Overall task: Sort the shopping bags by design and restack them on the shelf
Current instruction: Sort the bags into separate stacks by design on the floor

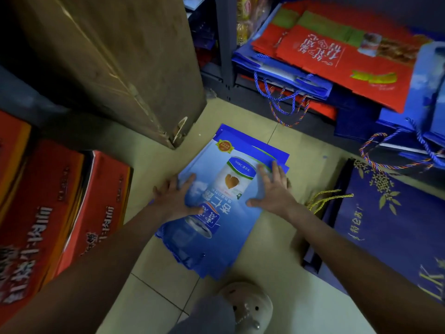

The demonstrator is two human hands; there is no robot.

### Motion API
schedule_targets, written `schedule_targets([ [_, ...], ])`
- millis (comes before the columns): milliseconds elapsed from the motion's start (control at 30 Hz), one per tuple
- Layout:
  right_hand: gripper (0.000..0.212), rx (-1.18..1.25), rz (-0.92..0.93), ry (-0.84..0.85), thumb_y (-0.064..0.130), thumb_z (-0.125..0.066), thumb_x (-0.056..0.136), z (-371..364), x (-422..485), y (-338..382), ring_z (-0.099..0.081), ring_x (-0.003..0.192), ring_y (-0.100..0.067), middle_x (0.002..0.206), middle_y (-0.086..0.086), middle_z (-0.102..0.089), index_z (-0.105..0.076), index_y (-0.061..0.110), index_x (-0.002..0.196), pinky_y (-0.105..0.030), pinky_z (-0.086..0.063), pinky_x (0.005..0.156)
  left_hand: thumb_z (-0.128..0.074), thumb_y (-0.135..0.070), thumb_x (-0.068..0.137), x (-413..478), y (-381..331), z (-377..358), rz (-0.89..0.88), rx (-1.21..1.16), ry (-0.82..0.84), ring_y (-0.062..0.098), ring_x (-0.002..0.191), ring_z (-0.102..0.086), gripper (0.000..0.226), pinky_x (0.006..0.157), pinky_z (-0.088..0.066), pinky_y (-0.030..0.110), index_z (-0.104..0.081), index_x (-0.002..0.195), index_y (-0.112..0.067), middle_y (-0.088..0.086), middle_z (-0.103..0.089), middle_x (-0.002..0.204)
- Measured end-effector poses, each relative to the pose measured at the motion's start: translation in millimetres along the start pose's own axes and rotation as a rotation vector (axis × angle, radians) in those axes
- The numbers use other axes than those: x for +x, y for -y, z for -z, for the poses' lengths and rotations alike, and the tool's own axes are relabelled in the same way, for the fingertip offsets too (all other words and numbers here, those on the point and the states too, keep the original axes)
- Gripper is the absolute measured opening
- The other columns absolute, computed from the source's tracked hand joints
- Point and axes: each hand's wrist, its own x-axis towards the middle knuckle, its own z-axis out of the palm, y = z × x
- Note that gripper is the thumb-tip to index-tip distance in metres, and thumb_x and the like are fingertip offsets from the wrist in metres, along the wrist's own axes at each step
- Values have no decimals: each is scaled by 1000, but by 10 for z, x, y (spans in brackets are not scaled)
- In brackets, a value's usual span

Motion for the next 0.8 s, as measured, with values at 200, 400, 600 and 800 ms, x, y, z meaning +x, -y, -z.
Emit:
schedule_targets([
  [200,114,-427,389,150,62,-66,71,-422,-265,-99,30,137,-23,150,-2,33,12,33,149,-54,13,113,-66,-69,68,81,-1,-25,11,19,-6,40,142,-4,115,111,-16,50,18,144,-47,15,10,156],
  [400,98,-394,359,110,47,-61,83,-423,-214,-33,33,135,-19,154,-2,26,10,34,149,-58,14,109,-74,-57,68,95,-20,9,39,-118,-71,36,139,-11,114,108,-22,46,7,148,-43,9,-5,155],
  [600,95,-417,345,120,39,-60,86,-268,-189,-93,28,140,-24,153,1,29,12,36,148,-61,-2,112,-80,-35,72,120,-148,101,58,-374,-273,34,132,-25,100,105,-25,37,-17,150,-30,17,-26,144],
  [800,96,-229,543,-168,28,-79,70,-282,-163,-377,-15,138,-36,152,-16,-29,-22,24,147,-58,-30,101,-78,-15,76,104,-191,167,-23,-684,-393,27,130,-32,89,103,-26,25,-27,148,-27,16,-35,132],
])
